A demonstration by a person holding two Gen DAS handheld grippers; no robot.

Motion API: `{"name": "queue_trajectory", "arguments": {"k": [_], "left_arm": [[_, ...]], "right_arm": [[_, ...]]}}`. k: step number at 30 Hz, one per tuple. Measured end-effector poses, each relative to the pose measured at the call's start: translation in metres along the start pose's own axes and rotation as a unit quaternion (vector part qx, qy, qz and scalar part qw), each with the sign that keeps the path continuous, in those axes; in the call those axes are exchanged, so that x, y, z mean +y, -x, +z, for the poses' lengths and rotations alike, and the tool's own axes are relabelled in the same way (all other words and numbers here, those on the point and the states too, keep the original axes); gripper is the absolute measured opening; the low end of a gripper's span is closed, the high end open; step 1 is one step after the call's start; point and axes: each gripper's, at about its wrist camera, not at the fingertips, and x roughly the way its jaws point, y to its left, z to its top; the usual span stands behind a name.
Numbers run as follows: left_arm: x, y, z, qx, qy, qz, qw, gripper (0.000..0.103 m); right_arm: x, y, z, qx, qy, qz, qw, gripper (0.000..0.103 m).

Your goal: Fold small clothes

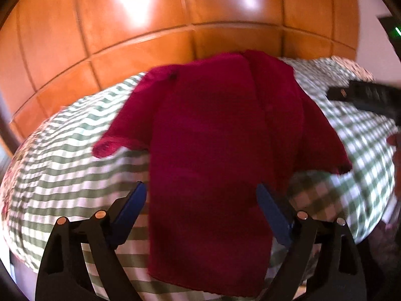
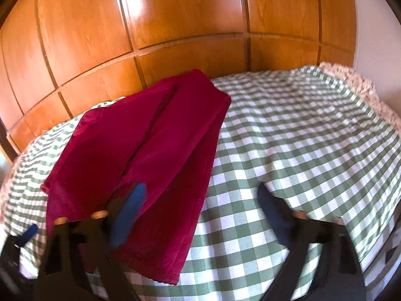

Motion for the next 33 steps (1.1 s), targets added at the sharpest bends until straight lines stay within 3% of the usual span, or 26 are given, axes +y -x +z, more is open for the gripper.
{"name": "queue_trajectory", "arguments": {"k": [3, 4, 6, 8, 10, 13, 18, 23, 29, 33], "left_arm": [[-0.007, -0.012, -0.004, 0.013, -0.010, -0.008, 0.9998, 0.082], [-0.006, -0.014, -0.004, 0.013, -0.007, -0.018, 0.9997, 0.074], [-0.003, -0.013, -0.003, 0.011, -0.001, -0.038, 0.9992, 0.052], [-0.001, -0.010, 0.000, 0.012, 0.002, -0.057, 0.9983, 0.019], [0.006, -0.007, 0.003, 0.014, 0.020, -0.085, 0.9961, 0.004], [0.020, 0.000, 0.011, 0.011, 0.047, -0.113, 0.9924, 0.003], [0.077, 0.021, 0.044, -0.030, 0.131, -0.148, 0.9798, 0.002], [0.151, 0.035, 0.089, -0.085, 0.207, -0.135, 0.9654, 0.002], [0.249, 0.012, 0.150, -0.101, 0.281, -0.036, 0.9536, 0.000], [0.287, -0.025, 0.186, -0.077, 0.278, 0.062, 0.9555, 0.000]], "right_arm": [[-0.003, -0.013, 0.002, 0.034, -0.013, 0.030, 0.999, 0.052], [-0.002, -0.018, 0.001, 0.046, -0.017, 0.041, 0.998, 0.050], [0.001, -0.025, 0.000, 0.062, -0.025, 0.066, 0.996, 0.045], [0.006, -0.033, 0.000, 0.079, -0.031, 0.093, 0.992, 0.044], [0.016, -0.045, 0.000, 0.108, -0.037, 0.138, 0.984, 0.044], [0.033, -0.063, -0.003, 0.141, -0.037, 0.178, 0.973, 0.044], [0.054, -0.071, 0.001, 0.143, -0.007, 0.186, 0.972, 0.010], [0.045, -0.042, 0.026, 0.090, 0.021, 0.176, 0.980, 0.008], [-0.012, -0.017, 0.074, 0.012, 0.044, 0.075, 0.996, 0.008], [-0.068, -0.032, 0.110, -0.011, 0.046, -0.034, 0.998, 0.007]]}}
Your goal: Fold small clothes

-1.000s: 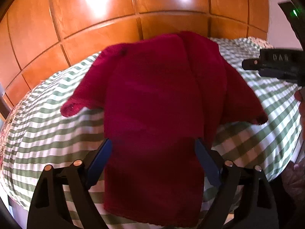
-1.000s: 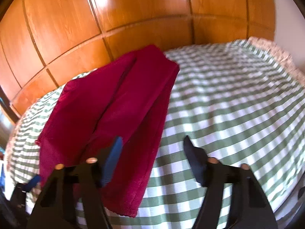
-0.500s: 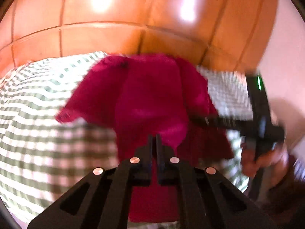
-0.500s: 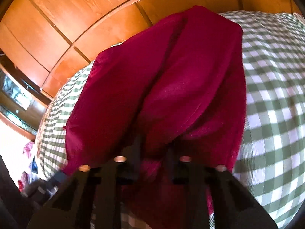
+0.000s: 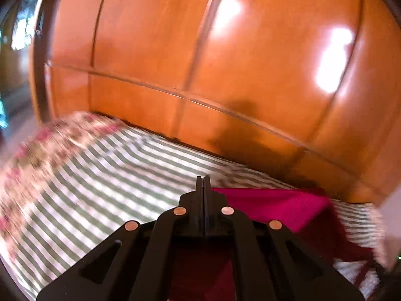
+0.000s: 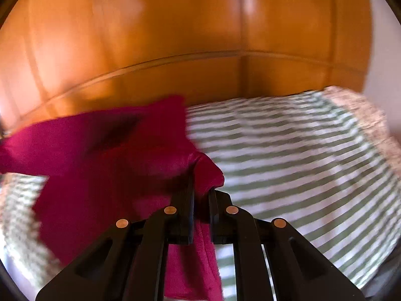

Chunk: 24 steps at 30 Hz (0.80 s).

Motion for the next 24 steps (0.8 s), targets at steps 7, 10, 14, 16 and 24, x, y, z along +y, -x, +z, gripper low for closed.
{"name": "queue_trajectory", "arguments": {"k": [7, 10, 14, 16, 24], "left_arm": [[0.018, -0.074, 0.044, 0.030, -0.016, 0.158, 0.9869, 0.000], [0.027, -0.087, 0.037, 0.045, 0.001, 0.178, 0.9831, 0.021], [0.029, -0.075, 0.016, 0.012, -0.003, 0.174, 0.9847, 0.074], [0.030, -0.068, -0.001, 0.027, -0.004, 0.132, 0.9909, 0.069], [0.010, -0.052, -0.103, 0.139, -0.024, -0.067, 0.9877, 0.068]], "right_arm": [[-0.086, -0.068, 0.040, 0.024, -0.025, -0.150, 0.988, 0.007], [-0.110, -0.088, 0.053, 0.032, -0.047, -0.174, 0.983, 0.007], [-0.119, -0.101, 0.061, 0.048, -0.058, -0.166, 0.983, 0.053], [-0.113, -0.090, 0.056, 0.025, -0.057, -0.175, 0.983, 0.074], [-0.036, -0.044, -0.014, 0.082, -0.033, 0.038, 0.995, 0.073]]}}
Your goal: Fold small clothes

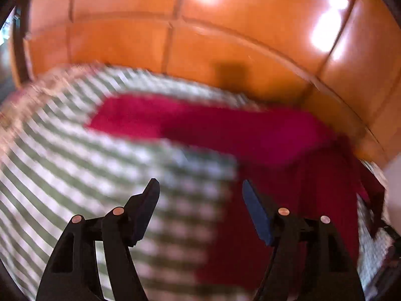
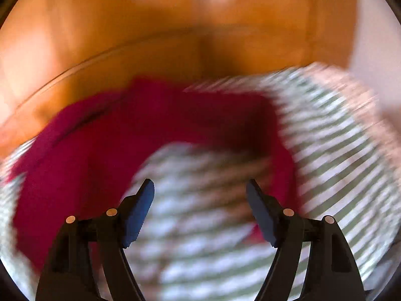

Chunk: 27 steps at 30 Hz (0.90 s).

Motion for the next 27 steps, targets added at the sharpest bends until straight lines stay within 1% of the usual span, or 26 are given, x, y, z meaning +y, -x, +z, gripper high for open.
{"name": "queue_trajectory", "arguments": {"k": [1, 2, 3, 4, 6, 7, 8, 9, 10, 11, 12, 14, 15, 18, 19, 21, 24, 25, 27], "left_arm": [[-0.003, -0.005, -0.007, 0.009, 0.001, -0.008, 0.9999, 0.067], [-0.006, -0.009, -0.014, 0.018, 0.005, -0.017, 0.9997, 0.059], [-0.009, -0.015, -0.020, 0.031, 0.010, -0.030, 0.9990, 0.055], [-0.012, -0.019, -0.023, 0.041, 0.012, -0.039, 0.9983, 0.050], [-0.019, -0.025, -0.030, 0.047, 0.011, -0.041, 0.9980, 0.040], [-0.023, -0.029, -0.033, 0.049, 0.006, -0.036, 0.9981, 0.028], [-0.028, -0.033, -0.036, 0.054, 0.002, -0.031, 0.9980, 0.012], [-0.031, -0.035, -0.038, 0.060, -0.001, -0.028, 0.9978, 0.003], [-0.034, -0.034, -0.039, 0.059, -0.006, -0.024, 0.9979, 0.003], [-0.037, -0.030, -0.040, 0.054, -0.008, -0.022, 0.9983, 0.003], [-0.040, -0.022, -0.040, 0.047, -0.012, -0.022, 0.9986, 0.003], [-0.041, -0.006, -0.038, 0.030, -0.013, -0.027, 0.9991, 0.002], [-0.038, 0.000, -0.037, 0.022, -0.014, -0.030, 0.9992, 0.002], [-0.032, 0.035, -0.036, 0.003, -0.011, -0.051, 0.9987, 0.002], [-0.032, 0.043, -0.037, 0.001, -0.010, -0.055, 0.9984, 0.002], [-0.028, 0.062, -0.046, 0.002, -0.005, -0.075, 0.9971, 0.002], [-0.029, 0.081, -0.075, 0.018, 0.002, -0.092, 0.9956, 0.002], [-0.032, 0.084, -0.089, 0.030, 0.007, -0.103, 0.9942, 0.002], [-0.037, 0.088, -0.114, 0.051, 0.007, -0.107, 0.9930, 0.002]], "right_arm": [[0.010, -0.001, -0.011, 0.018, 0.004, 0.028, 0.999, 0.071], [0.022, -0.003, -0.025, 0.040, 0.005, 0.065, 0.997, 0.067], [0.032, -0.005, -0.035, 0.057, 0.004, 0.089, 0.994, 0.064], [0.046, -0.009, -0.048, 0.085, 0.004, 0.124, 0.989, 0.063], [0.064, -0.012, -0.066, 0.112, 0.006, 0.164, 0.980, 0.061], [0.075, -0.013, -0.075, 0.121, 0.011, 0.175, 0.977, 0.061], [0.082, -0.014, -0.081, 0.124, 0.016, 0.178, 0.976, 0.060], [0.088, -0.015, -0.085, 0.126, 0.019, 0.183, 0.975, 0.049], [0.095, -0.017, -0.090, 0.134, 0.018, 0.192, 0.972, 0.046], [0.100, -0.016, -0.093, 0.133, 0.021, 0.188, 0.973, 0.041], [0.101, -0.015, -0.093, 0.126, 0.030, 0.181, 0.975, 0.025], [0.102, -0.010, -0.089, 0.121, 0.040, 0.179, 0.976, 0.011], [0.099, -0.008, -0.085, 0.117, 0.039, 0.180, 0.976, 0.010], [0.087, 0.021, -0.070, 0.076, 0.050, 0.171, 0.981, 0.008], [0.078, 0.037, -0.062, 0.054, 0.056, 0.165, 0.983, 0.008], [0.062, 0.060, -0.052, 0.028, 0.071, 0.152, 0.985, 0.008], [0.034, 0.081, -0.051, 0.017, 0.086, 0.120, 0.989, 0.008], [0.022, 0.084, -0.055, 0.020, 0.089, 0.102, 0.991, 0.008], [0.004, 0.081, -0.064, 0.035, 0.083, 0.076, 0.993, 0.007]]}}
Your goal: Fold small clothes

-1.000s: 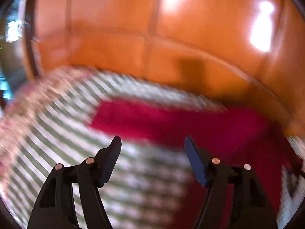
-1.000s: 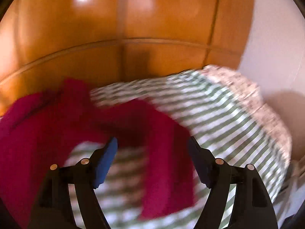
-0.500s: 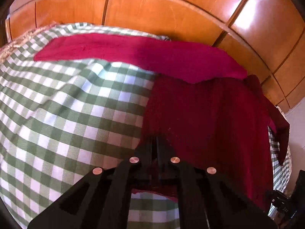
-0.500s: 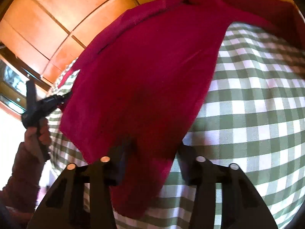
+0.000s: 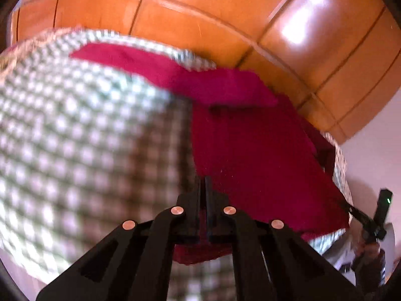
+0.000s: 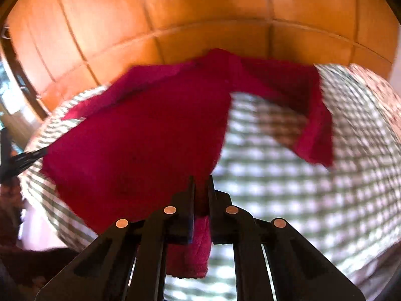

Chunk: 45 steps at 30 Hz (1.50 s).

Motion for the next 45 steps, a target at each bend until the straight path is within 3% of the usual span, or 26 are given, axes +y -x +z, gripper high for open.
{"name": "queue_trajectory", "arguments": {"k": [4, 7, 9, 10, 11, 12, 14, 19, 27, 35, 37, 39, 41, 42, 45], "left_arm": [[-0.008, -0.006, -0.044, 0.040, 0.006, 0.000, 0.9992, 0.003], [-0.002, -0.011, -0.053, 0.043, 0.004, 0.044, 0.9981, 0.006], [0.011, -0.004, -0.047, 0.031, 0.022, 0.064, 0.9972, 0.024], [0.021, 0.002, -0.039, 0.014, 0.034, 0.077, 0.9963, 0.044], [0.028, 0.008, -0.032, -0.005, 0.042, 0.091, 0.9950, 0.049], [0.035, 0.014, -0.024, -0.021, 0.049, 0.106, 0.9929, 0.050], [0.054, 0.022, -0.003, -0.045, 0.072, 0.136, 0.9872, 0.051], [0.104, 0.033, 0.054, -0.098, 0.127, 0.179, 0.9708, 0.052], [0.163, -0.010, 0.135, -0.096, 0.206, 0.198, 0.9536, 0.057], [0.190, -0.065, 0.208, -0.074, 0.183, 0.252, 0.9474, 0.069], [0.193, -0.083, 0.221, -0.060, 0.173, 0.265, 0.9467, 0.069], [0.194, -0.100, 0.229, -0.047, 0.163, 0.268, 0.9484, 0.058], [0.190, -0.105, 0.233, -0.056, 0.145, 0.271, 0.9499, 0.015], [0.187, -0.102, 0.234, -0.062, 0.140, 0.269, 0.9510, 0.006], [0.186, -0.081, 0.233, -0.094, 0.145, 0.282, 0.9436, 0.006]], "right_arm": [[-0.025, -0.014, -0.031, 0.041, -0.013, -0.042, 0.998, 0.007], [-0.032, -0.030, -0.047, 0.064, -0.018, -0.063, 0.996, 0.007], [-0.031, -0.032, -0.051, 0.061, -0.014, -0.066, 0.996, 0.007], [-0.031, -0.031, -0.048, 0.057, -0.012, -0.065, 0.996, 0.008], [-0.028, -0.030, -0.047, 0.051, -0.011, -0.070, 0.996, 0.021], [-0.026, -0.029, -0.044, 0.043, -0.008, -0.082, 0.996, 0.044], [-0.022, -0.022, -0.036, 0.010, -0.005, -0.105, 0.994, 0.063], [0.012, -0.025, -0.015, -0.028, 0.017, -0.085, 0.996, 0.063], [0.098, -0.079, 0.003, -0.012, 0.064, 0.019, 0.998, 0.063], [0.153, -0.121, 0.016, -0.005, 0.102, 0.049, 0.994, 0.063], [0.155, -0.131, 0.017, 0.004, 0.102, 0.047, 0.994, 0.063], [0.155, -0.138, 0.015, 0.010, 0.098, 0.046, 0.994, 0.064], [0.154, -0.139, 0.012, 0.008, 0.097, 0.047, 0.994, 0.066], [0.153, -0.139, 0.011, 0.005, 0.098, 0.048, 0.994, 0.069], [0.157, -0.141, 0.010, 0.002, 0.100, 0.049, 0.994, 0.074]]}}
